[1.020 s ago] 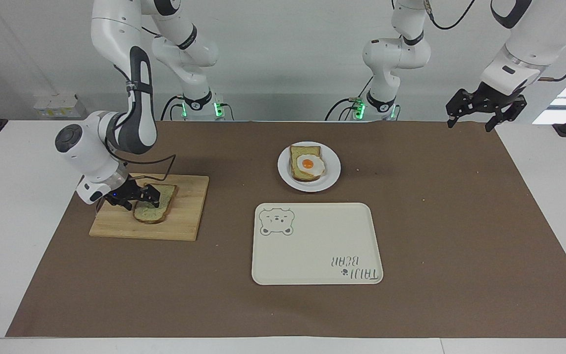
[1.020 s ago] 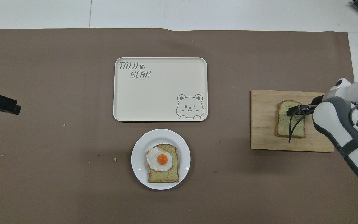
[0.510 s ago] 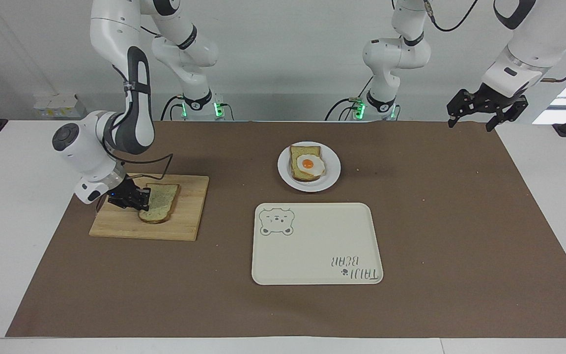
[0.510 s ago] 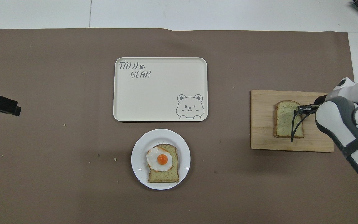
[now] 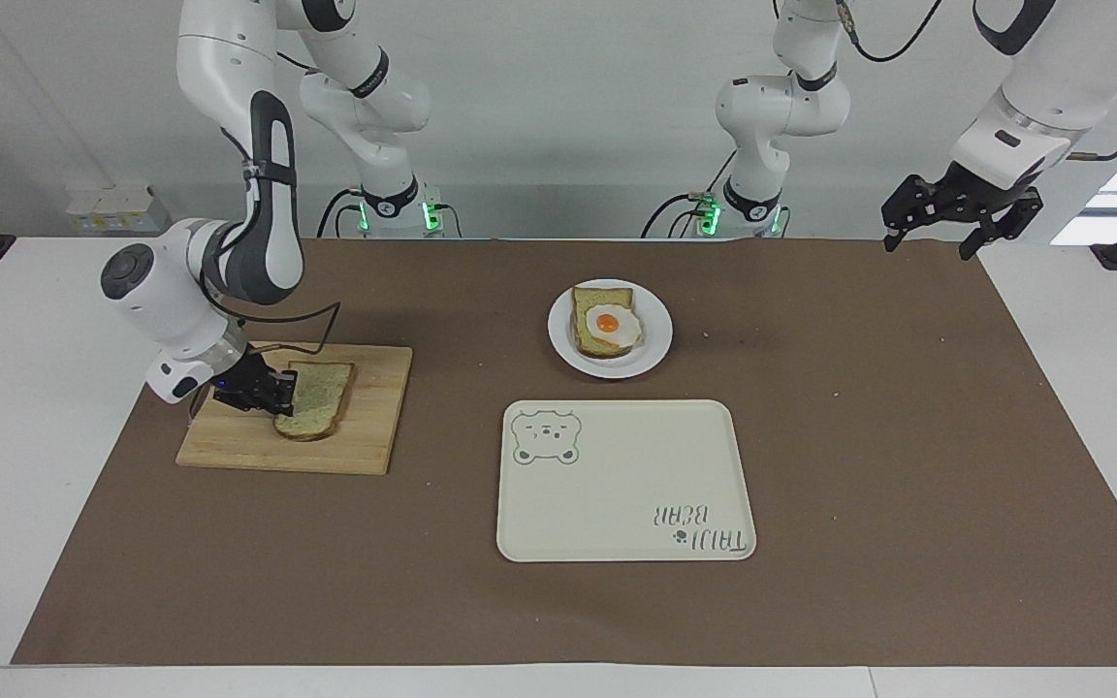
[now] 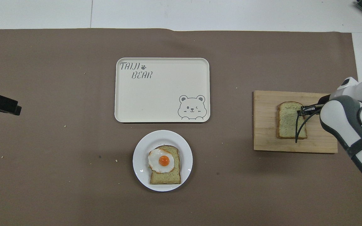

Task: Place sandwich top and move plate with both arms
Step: 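Close the right gripper on the bread slice's edge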

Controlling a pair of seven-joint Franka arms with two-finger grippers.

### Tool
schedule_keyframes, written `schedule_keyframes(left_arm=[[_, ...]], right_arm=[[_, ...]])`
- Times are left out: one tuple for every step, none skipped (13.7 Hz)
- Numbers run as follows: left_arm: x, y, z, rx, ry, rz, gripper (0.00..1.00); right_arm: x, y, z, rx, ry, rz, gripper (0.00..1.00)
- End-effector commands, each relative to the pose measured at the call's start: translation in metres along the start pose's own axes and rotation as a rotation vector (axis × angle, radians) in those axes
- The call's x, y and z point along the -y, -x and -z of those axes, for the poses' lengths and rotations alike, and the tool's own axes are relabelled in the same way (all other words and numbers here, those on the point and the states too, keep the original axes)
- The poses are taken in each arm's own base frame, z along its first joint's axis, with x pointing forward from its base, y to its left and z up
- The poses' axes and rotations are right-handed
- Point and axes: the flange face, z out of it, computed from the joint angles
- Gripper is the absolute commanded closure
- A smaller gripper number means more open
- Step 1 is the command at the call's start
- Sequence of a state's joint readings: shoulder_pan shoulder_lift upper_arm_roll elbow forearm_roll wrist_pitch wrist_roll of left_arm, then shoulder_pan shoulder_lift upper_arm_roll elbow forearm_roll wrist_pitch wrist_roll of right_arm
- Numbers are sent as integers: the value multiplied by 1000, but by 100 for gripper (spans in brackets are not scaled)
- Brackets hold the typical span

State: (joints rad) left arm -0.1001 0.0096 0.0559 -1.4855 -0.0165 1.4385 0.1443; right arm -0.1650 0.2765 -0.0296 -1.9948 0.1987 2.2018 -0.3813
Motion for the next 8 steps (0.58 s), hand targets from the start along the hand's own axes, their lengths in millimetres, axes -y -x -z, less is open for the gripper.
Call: schedule_keyframes(left_arm=[[1, 2, 8, -19, 4, 6, 0], [2, 2, 8, -18, 4, 8, 0], [4, 2, 8, -14, 3, 11, 0], [4, 2, 8, -14, 3, 11, 0], [4, 2, 8, -15, 5, 11, 0], [4, 2, 8, -15, 5, 11, 0], [5, 3, 8, -15, 4, 13, 0], [5, 3, 8, -15, 5, 13, 0]], right_arm=[[8, -12, 14, 18, -51, 21, 100], [9, -13, 20, 25, -56, 24, 100], [12, -13, 31, 28, -61, 28, 100], [15, -13, 40, 36, -67, 34, 100], [20, -12, 52, 42, -74, 38, 100], [26, -12, 62, 48, -84, 33, 100], [31, -12, 71, 53, -117, -2, 100], [37, -15, 81, 53, -155, -18, 100]])
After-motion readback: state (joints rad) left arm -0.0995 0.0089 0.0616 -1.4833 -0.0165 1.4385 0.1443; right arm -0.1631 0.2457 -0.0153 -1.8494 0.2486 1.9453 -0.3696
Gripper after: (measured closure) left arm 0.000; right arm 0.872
